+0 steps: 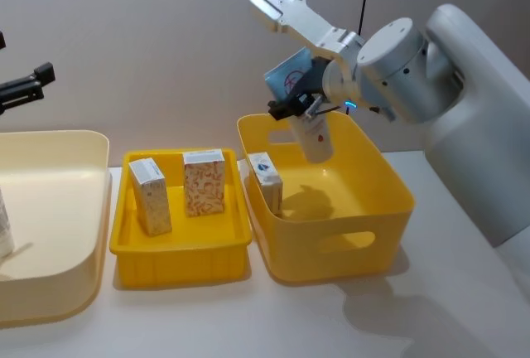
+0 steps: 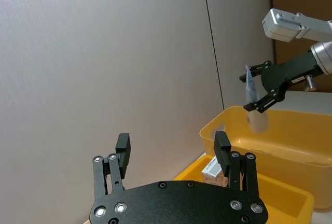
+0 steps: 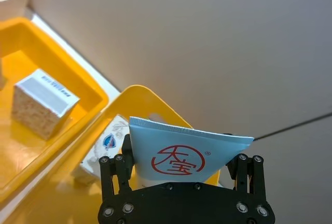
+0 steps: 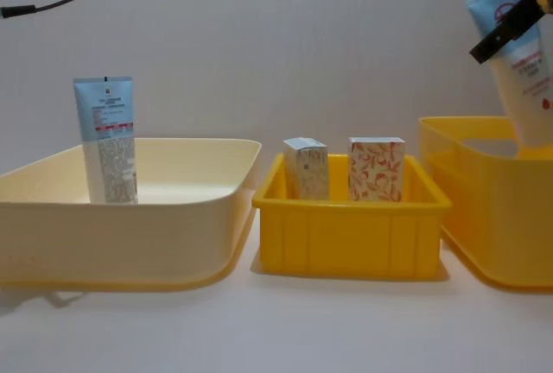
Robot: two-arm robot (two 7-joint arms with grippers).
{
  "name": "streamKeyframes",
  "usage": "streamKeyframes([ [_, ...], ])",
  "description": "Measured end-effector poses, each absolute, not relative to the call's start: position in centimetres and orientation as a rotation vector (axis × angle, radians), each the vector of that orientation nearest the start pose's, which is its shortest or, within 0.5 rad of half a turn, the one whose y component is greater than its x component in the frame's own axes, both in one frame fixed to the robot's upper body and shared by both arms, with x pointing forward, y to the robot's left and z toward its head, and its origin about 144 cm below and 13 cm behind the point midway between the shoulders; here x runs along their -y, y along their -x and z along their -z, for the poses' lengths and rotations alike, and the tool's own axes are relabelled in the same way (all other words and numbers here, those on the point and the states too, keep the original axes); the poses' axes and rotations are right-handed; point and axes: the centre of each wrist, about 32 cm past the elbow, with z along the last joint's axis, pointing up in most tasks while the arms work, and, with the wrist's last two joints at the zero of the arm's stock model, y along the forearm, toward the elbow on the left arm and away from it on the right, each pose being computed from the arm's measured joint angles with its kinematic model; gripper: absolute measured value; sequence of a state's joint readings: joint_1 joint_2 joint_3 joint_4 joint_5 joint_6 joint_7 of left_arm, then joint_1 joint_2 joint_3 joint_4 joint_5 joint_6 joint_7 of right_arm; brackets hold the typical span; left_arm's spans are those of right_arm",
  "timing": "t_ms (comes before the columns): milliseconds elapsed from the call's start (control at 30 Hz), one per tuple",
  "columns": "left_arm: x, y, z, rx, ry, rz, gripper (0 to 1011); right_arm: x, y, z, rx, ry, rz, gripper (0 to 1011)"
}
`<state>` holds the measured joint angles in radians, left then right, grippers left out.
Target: Bimanual collaborative sorting of washing and personal care products
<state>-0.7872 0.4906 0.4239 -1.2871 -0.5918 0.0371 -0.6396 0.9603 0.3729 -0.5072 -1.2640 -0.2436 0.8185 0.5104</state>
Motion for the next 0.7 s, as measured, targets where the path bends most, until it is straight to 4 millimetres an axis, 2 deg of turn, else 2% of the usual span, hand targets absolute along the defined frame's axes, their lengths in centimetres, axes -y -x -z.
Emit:
streamKeyframes([
  [400,-29.7,-61.8,-135.9,0.288,0.087,-0.711,1003,24.2,-64.6,-142.9,0.328,0.976,0.988,1001],
  [700,-29.7,-61.8,-135.9,0.288,0.087,-0.711,1003,24.7,-65.8,-143.4,0.323,1.065,0.837,1001],
])
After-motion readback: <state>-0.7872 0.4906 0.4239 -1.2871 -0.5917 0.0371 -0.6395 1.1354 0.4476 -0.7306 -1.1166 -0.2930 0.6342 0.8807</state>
